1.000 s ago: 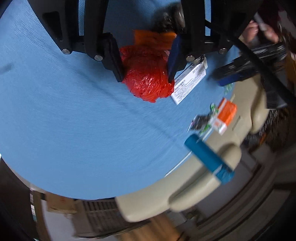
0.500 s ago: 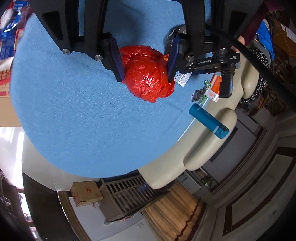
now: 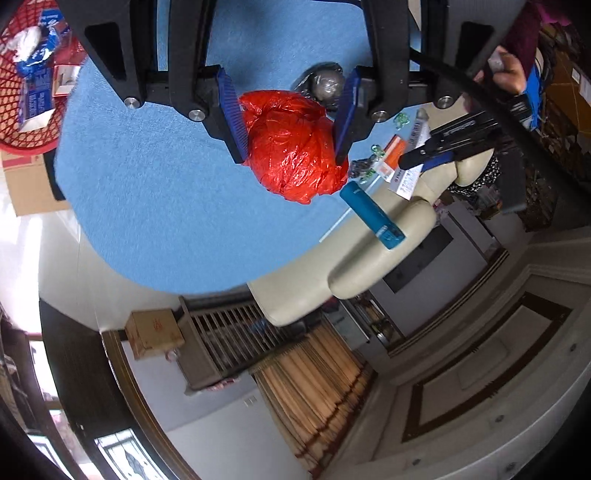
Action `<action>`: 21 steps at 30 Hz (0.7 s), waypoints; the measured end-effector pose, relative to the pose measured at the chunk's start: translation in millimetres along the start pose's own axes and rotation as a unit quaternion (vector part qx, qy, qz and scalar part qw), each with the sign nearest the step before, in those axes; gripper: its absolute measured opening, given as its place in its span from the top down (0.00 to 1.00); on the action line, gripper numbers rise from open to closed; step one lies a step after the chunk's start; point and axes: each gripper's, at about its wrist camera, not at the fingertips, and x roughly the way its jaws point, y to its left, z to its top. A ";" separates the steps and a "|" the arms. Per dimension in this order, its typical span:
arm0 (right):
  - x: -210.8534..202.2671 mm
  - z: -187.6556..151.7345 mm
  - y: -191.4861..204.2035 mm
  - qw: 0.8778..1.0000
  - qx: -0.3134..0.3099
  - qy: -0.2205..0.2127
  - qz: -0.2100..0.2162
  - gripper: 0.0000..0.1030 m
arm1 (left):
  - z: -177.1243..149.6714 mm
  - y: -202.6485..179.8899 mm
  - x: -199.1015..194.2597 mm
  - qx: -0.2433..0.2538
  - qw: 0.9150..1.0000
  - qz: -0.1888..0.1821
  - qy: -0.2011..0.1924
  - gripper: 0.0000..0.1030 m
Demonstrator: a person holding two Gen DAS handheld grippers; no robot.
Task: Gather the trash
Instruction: 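Grasp the red plastic bag with the right tool while the left grasps the white medicine box, then carry the red bag and white box toward the red basket with both tools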
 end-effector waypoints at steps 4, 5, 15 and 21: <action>-34.3 -3.5 5.7 1.000 -0.012 -0.024 0.001 0.53 | -3.1 -13.6 -27.7 0.002 1.000 0.006 -0.027 0.51; -39.7 -3.8 6.8 1.000 -0.013 -0.029 0.001 0.53 | -4.5 -17.1 -33.7 0.004 0.999 0.009 -0.034 0.51; -105.1 -13.2 25.3 0.996 -0.027 -0.082 0.010 0.53 | -17.4 -37.6 -84.5 0.013 0.997 0.024 -0.074 0.51; -126.6 -17.5 39.3 0.994 -0.045 -0.103 0.014 0.53 | -21.3 -46.7 -104.4 0.023 0.995 0.033 -0.095 0.50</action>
